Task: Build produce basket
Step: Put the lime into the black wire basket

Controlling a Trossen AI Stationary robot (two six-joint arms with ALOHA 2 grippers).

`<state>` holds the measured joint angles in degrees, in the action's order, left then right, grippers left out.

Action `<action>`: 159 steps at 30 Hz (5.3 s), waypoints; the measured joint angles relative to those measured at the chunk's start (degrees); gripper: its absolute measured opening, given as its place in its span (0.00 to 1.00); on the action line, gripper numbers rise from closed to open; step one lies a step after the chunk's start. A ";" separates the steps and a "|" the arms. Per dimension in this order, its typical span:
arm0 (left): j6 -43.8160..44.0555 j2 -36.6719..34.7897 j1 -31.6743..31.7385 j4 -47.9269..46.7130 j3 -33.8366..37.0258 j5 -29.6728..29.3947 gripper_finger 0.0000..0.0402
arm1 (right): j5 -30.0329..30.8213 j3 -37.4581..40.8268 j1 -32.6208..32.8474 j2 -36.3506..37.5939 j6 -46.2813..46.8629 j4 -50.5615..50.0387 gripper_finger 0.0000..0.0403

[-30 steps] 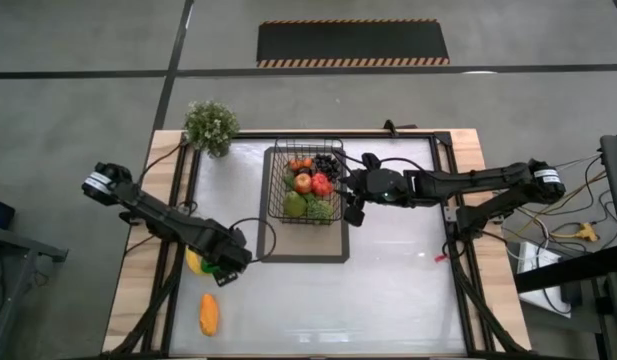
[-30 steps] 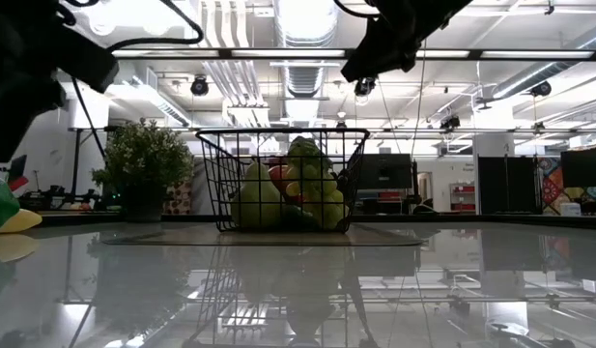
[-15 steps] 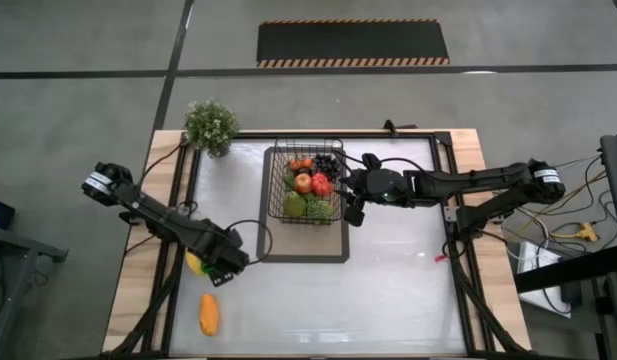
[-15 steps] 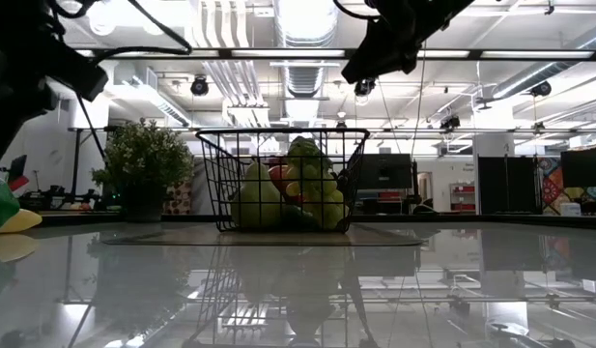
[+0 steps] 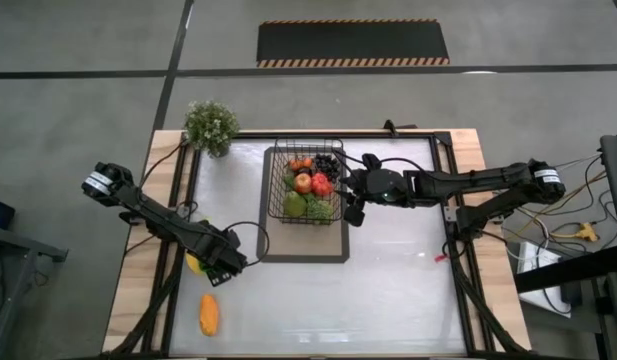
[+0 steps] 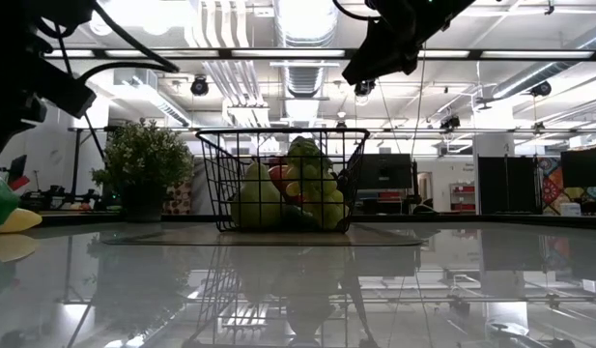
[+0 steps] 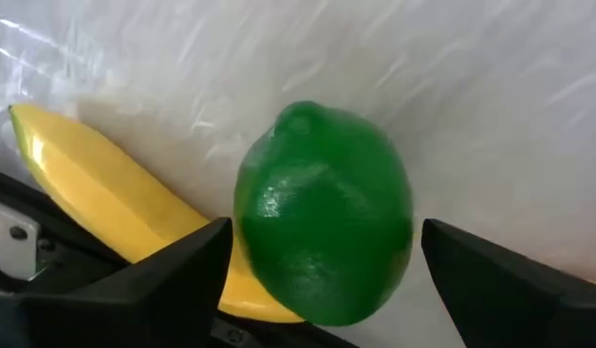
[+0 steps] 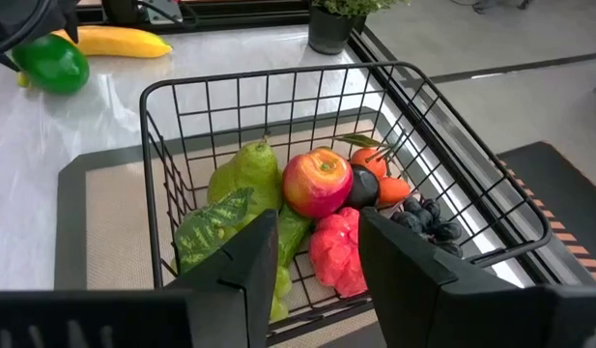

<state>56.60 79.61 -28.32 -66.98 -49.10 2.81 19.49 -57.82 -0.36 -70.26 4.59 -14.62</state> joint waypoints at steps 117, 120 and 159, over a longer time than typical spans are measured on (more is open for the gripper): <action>-67.67 0.40 0.00 75.96 -8.66 -52.77 0.80 | -17.87 17.44 10.12 -9.34 -10.64 65.54 0.59; -70.00 -2.53 0.00 73.70 -8.66 -52.79 0.80 | -14.63 17.40 9.67 -7.99 -10.64 62.92 0.59; -91.61 -30.38 0.50 101.71 19.74 -52.59 0.80 | -9.51 -31.70 -18.41 -35.70 -19.53 0.12 0.59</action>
<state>-35.01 49.23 -27.81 34.73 -29.36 -49.78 9.98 -89.53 -18.77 -105.96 -14.93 -14.50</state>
